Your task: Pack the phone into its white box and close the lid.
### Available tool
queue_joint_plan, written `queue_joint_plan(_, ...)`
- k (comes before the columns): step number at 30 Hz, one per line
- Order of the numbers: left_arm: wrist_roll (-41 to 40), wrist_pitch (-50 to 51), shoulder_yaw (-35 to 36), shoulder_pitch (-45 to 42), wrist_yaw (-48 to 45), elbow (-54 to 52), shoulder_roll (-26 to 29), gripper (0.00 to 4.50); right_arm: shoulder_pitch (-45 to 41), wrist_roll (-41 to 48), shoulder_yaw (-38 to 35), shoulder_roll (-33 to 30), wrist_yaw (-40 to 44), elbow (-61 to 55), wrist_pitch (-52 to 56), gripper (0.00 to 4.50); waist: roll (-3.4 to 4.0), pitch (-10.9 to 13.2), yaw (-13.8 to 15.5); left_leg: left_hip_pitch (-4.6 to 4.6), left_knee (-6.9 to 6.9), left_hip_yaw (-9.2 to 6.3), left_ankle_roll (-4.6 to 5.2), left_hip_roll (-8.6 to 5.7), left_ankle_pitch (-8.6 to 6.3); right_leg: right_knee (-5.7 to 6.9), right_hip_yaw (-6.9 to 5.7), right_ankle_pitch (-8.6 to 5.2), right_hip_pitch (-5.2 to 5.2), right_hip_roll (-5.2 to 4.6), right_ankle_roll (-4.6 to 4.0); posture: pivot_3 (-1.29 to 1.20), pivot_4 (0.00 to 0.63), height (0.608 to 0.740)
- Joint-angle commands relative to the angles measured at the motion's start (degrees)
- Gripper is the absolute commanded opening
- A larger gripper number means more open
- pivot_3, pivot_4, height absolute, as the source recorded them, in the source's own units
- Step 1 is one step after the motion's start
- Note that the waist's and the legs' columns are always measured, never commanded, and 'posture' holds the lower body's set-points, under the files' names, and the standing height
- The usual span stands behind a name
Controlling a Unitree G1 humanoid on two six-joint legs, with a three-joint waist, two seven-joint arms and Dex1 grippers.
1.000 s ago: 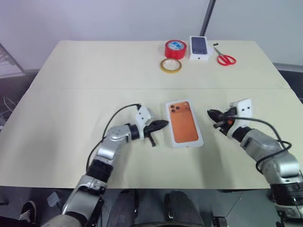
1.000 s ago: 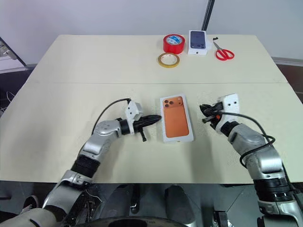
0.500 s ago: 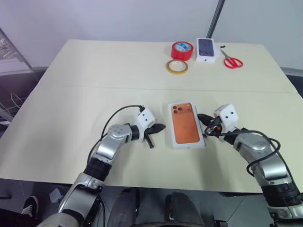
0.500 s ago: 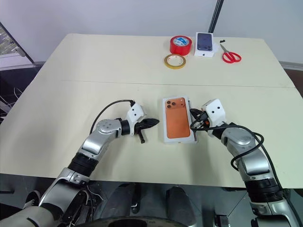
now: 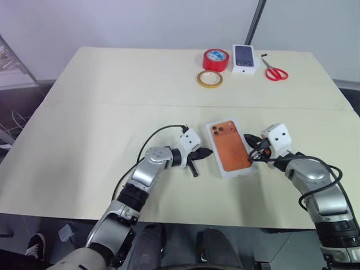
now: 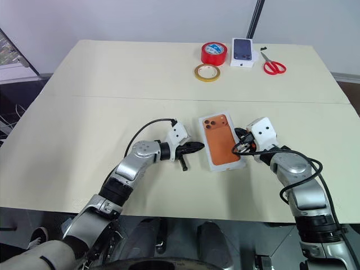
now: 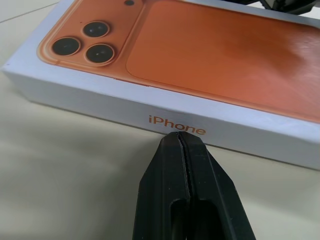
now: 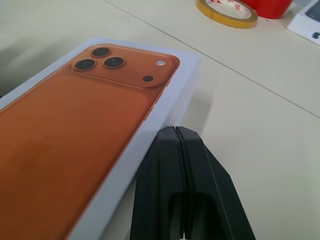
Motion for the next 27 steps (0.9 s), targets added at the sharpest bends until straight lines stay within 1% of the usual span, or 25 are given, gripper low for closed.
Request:
queue_joint_plan(1,-0.8,-1.0,0.5,-2.6,0.6,0.1,-1.8,0.0,0.5,-0.8,-1.1,0.0,0.9,-1.5,-1.7,0.02,0.0,0.0,0.1,0.0,0.0,0.0,0.0,0.0,0.0,0.0,0.0,0.0,0.0,0.0,0.0,0.0,0.15,0.74)
queue_joint_plan(10,0.8,-2.7,0.1,-3.4,1.9,2.9,-1.8,0.0,0.6,-3.6,-1.1,0.3,0.9,0.2,-2.4,0.02,0.0,0.0,0.0,0.0,0.0,0.02,0.0,0.0,0.0,0.01,0.01,0.0,-0.01,0.0,0.01,0.0,0.15,0.74)
queue_joint_plan(11,0.9,-4.2,-0.2,-3.0,1.7,2.7,-1.9,0.0,0.5,-3.8,-1.1,0.4,0.8,0.5,-2.3,0.02,0.0,0.0,0.0,0.0,0.0,0.02,0.0,0.0,0.0,0.01,0.01,0.0,-0.01,0.0,0.01,0.0,0.15,0.74)
queue_joint_plan(13,-0.9,-1.7,0.9,-3.1,1.8,1.6,-3.0,0.0,0.2,-4.2,-1.3,0.6,0.4,1.0,-2.0,0.02,0.0,0.0,0.1,0.0,0.0,0.02,0.0,0.0,0.0,0.0,0.01,0.0,-0.01,0.0,0.01,0.0,0.15,0.74)
queue_joint_plan(15,3.0,-4.6,-1.5,-3.8,2.7,2.3,-2.0,0.0,-0.1,-4.6,-1.3,0.8,0.2,1.4,-2.0,0.02,0.0,0.0,0.0,-0.01,0.0,0.02,0.0,0.0,0.0,0.01,0.01,0.0,-0.01,0.0,0.01,0.0,0.15,0.74)
queue_joint_plan(19,3.8,-3.3,-2.8,-3.5,2.2,1.9,-2.1,0.0,-0.6,-5.7,-0.5,1.0,0.5,1.8,-2.0,0.02,0.0,0.0,0.1,0.0,0.0,0.02,-0.01,-0.01,0.0,0.01,0.01,0.0,-0.01,0.0,0.01,0.0,0.15,0.74)
queue_joint_plan(21,5.0,-4.2,-3.8,-2.8,2.1,2.4,-1.5,0.0,-0.6,-6.3,0.1,1.1,1.0,1.6,-2.1,0.02,0.0,0.0,0.1,0.0,0.0,0.03,-0.01,-0.01,0.0,0.01,0.02,0.0,-0.01,0.0,0.01,0.0,0.15,0.74)
queue_joint_plan(24,4.7,-4.8,-3.3,-2.3,2.3,2.4,-1.5,0.0,-0.5,-7.7,0.7,0.8,1.1,2.0,-2.4,0.02,0.0,0.0,0.0,0.01,0.0,0.02,0.0,0.0,0.0,0.01,0.01,0.0,-0.01,0.01,0.01,0.0,0.15,0.74)
queue_joint_plan(27,2.6,-3.1,-1.4,-2.1,2.7,1.3,-2.3,0.0,-0.5,-9.2,1.8,0.9,1.0,3.0,-1.7,0.02,0.0,0.0,0.0,0.01,0.0,0.02,0.0,0.0,0.0,0.02,0.02,0.0,0.0,0.01,0.01,0.0,0.15,0.74)
